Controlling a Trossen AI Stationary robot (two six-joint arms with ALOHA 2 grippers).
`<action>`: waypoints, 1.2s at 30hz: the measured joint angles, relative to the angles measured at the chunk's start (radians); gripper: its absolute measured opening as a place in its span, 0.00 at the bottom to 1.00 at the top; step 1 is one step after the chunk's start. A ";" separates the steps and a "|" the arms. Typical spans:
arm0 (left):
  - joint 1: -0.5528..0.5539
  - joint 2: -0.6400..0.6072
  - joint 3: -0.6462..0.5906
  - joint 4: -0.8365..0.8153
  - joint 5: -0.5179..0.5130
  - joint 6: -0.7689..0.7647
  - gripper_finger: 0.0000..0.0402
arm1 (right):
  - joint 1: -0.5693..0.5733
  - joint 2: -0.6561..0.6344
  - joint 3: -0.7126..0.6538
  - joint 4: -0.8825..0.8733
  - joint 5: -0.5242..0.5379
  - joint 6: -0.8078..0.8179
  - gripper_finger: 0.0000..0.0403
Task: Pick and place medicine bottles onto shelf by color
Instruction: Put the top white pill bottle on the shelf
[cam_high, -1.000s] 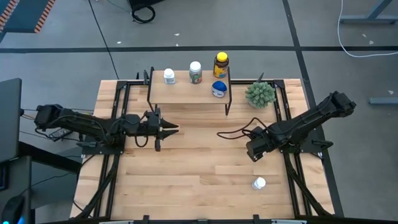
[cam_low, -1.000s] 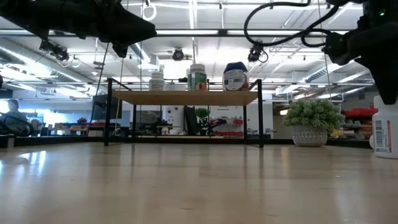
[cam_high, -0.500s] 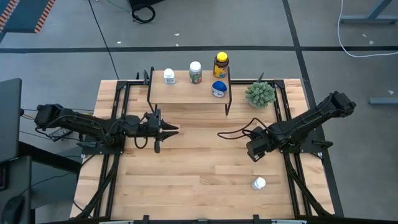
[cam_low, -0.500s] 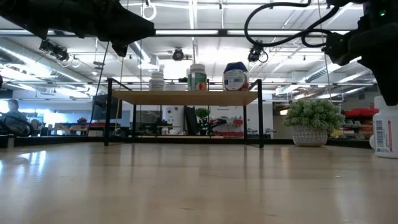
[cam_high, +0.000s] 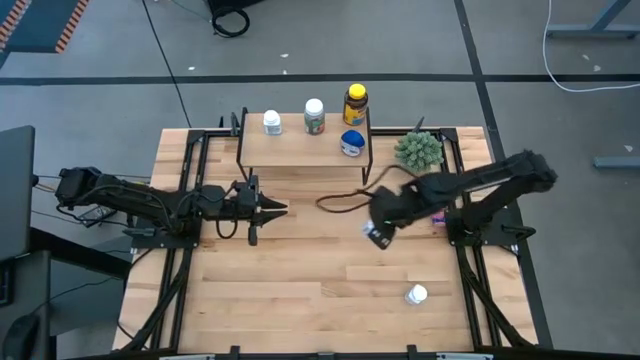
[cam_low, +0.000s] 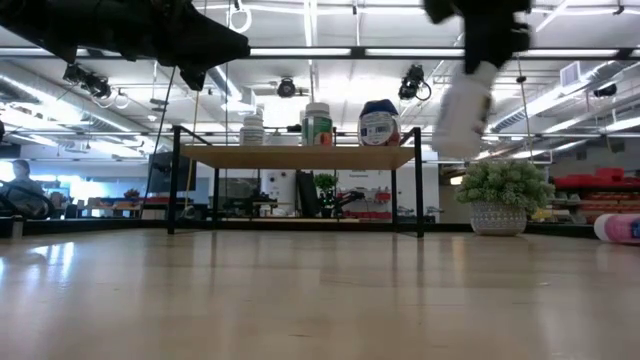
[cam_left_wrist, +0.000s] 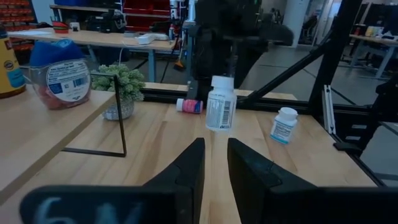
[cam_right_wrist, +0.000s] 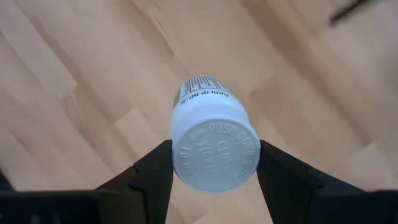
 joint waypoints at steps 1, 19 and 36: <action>0.000 0.000 0.000 0.000 0.000 0.000 0.19 | -0.013 0.054 0.069 -0.035 0.001 -0.058 0.51; 0.000 0.000 0.000 -0.056 -0.001 -0.001 0.18 | -0.256 0.604 0.996 -0.344 0.062 -0.660 0.51; 0.039 0.000 0.016 -0.065 -0.176 0.122 0.31 | -0.307 0.614 1.005 -0.280 0.066 -0.844 0.52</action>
